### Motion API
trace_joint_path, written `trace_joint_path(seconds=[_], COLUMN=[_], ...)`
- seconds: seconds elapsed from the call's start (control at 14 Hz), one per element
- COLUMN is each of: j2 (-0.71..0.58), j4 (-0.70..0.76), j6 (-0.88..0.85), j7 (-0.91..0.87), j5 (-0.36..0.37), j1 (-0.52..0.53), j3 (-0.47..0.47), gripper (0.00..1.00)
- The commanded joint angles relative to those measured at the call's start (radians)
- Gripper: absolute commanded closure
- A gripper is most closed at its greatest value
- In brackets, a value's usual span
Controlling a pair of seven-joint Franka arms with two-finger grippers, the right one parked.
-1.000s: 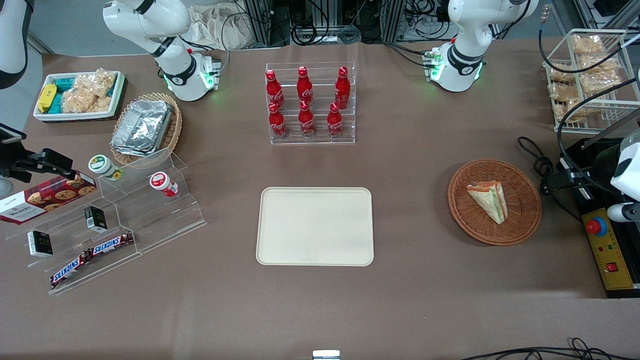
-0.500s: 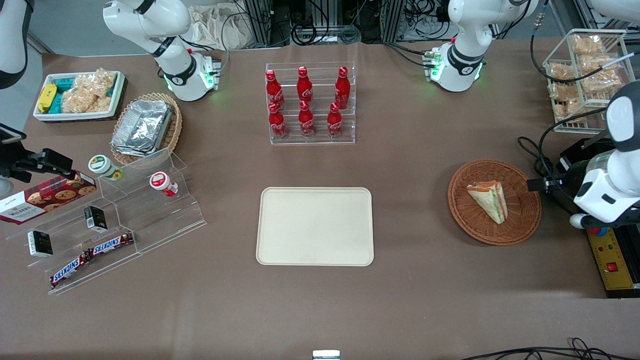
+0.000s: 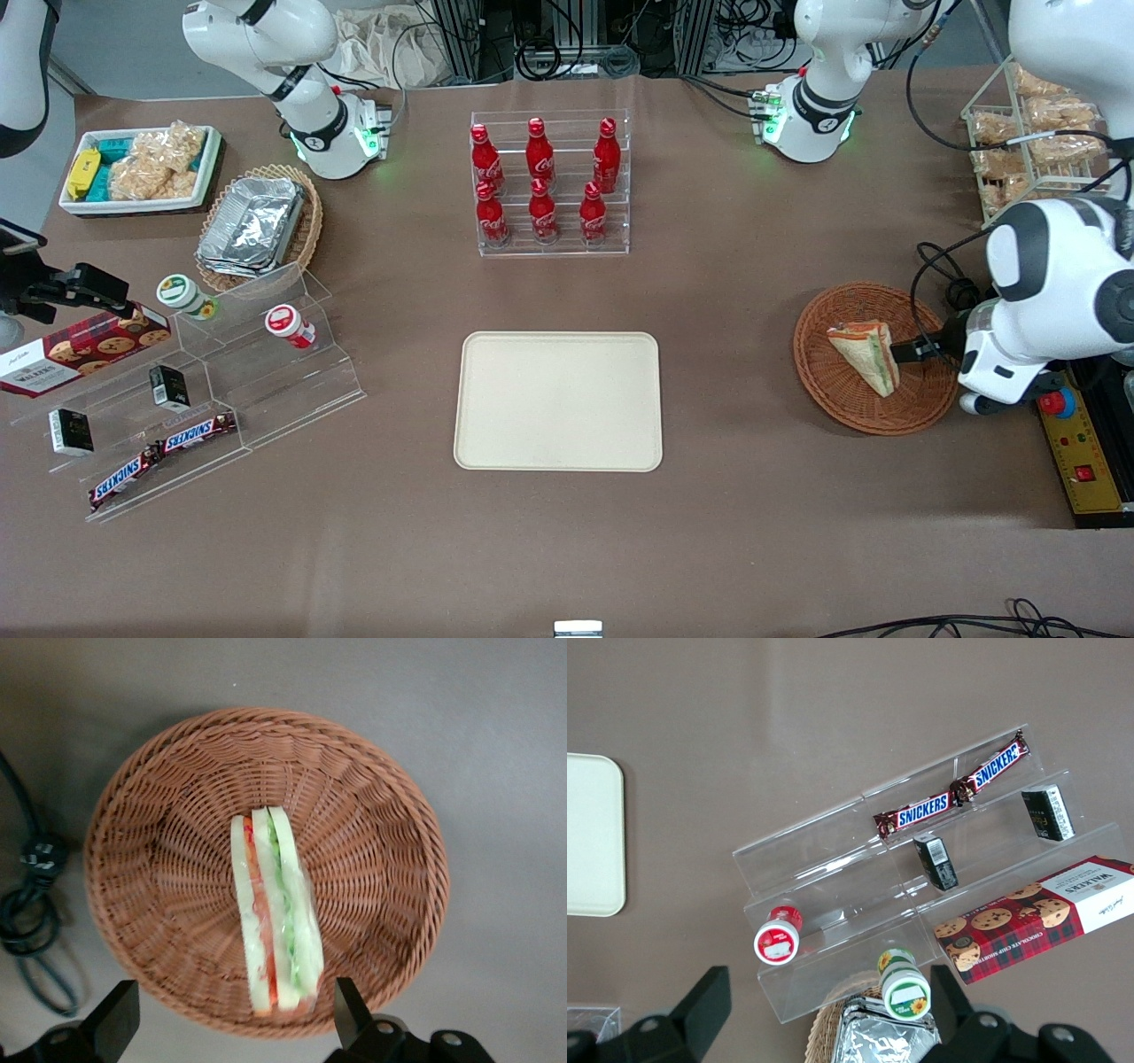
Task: Place sandwich from basket to tray
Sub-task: 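Lower the open left gripper around the sandwich and close it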
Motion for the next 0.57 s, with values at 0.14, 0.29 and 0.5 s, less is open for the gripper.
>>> trace_joint_path(seconds=[0.14, 0.29, 0.5], j2=[-0.009, 0.014, 0.039], j4=[-0.181, -0.231, -0.264], j6=[0.232, 0.319, 0.398], j7=[-0.144, -0.161, -0.167], j5=[0.001, 0.005, 0.007], j1=[0.005, 0.005, 0.005], j3=[-0.006, -0.006, -0.006], gripper=[0.01, 0.02, 0.05])
